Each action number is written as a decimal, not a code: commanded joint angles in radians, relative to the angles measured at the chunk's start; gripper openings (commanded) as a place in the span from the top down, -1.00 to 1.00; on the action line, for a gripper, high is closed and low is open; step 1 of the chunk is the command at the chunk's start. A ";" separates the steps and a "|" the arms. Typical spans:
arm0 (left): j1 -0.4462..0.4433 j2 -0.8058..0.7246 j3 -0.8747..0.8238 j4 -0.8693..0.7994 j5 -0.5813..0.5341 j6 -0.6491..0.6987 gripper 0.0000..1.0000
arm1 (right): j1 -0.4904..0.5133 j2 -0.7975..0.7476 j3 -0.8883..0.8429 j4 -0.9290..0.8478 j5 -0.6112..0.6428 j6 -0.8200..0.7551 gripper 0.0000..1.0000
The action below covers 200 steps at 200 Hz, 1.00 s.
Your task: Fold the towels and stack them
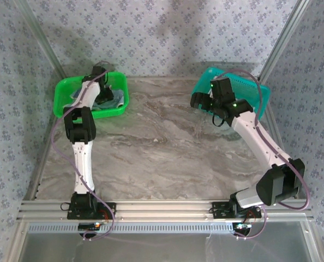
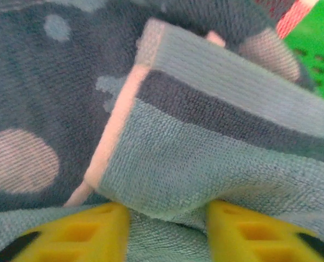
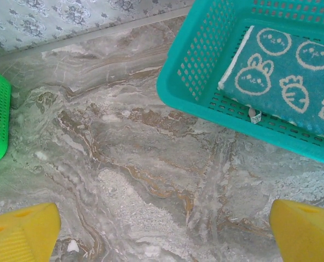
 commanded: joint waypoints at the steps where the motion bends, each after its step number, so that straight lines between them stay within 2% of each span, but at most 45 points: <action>1: 0.007 -0.004 0.028 -0.065 0.003 0.013 0.99 | 0.011 -0.024 -0.009 -0.021 0.032 0.022 -1.00; 64: 0.005 -0.237 0.003 -0.088 -0.035 -0.007 1.00 | 0.024 0.002 0.001 0.014 0.012 0.026 -1.00; 96: -0.006 -0.357 0.063 -0.145 -0.026 -0.012 1.00 | 0.034 0.023 0.015 0.028 -0.001 0.022 -1.00; 123: -0.041 -0.430 0.192 -0.233 -0.009 -0.012 1.00 | 0.039 0.033 0.020 0.048 -0.013 0.017 -1.00; 150: -0.120 -0.500 0.320 -0.305 -0.015 0.002 1.00 | 0.038 0.035 0.022 0.061 -0.033 0.016 -1.00; 173: -0.216 -0.597 0.324 -0.290 -0.026 -0.001 1.00 | 0.035 0.032 0.022 0.057 -0.057 0.013 -1.00; 200: -0.374 -0.667 0.307 -0.268 -0.050 -0.023 1.00 | 0.022 0.014 -0.001 0.070 -0.072 0.016 -1.00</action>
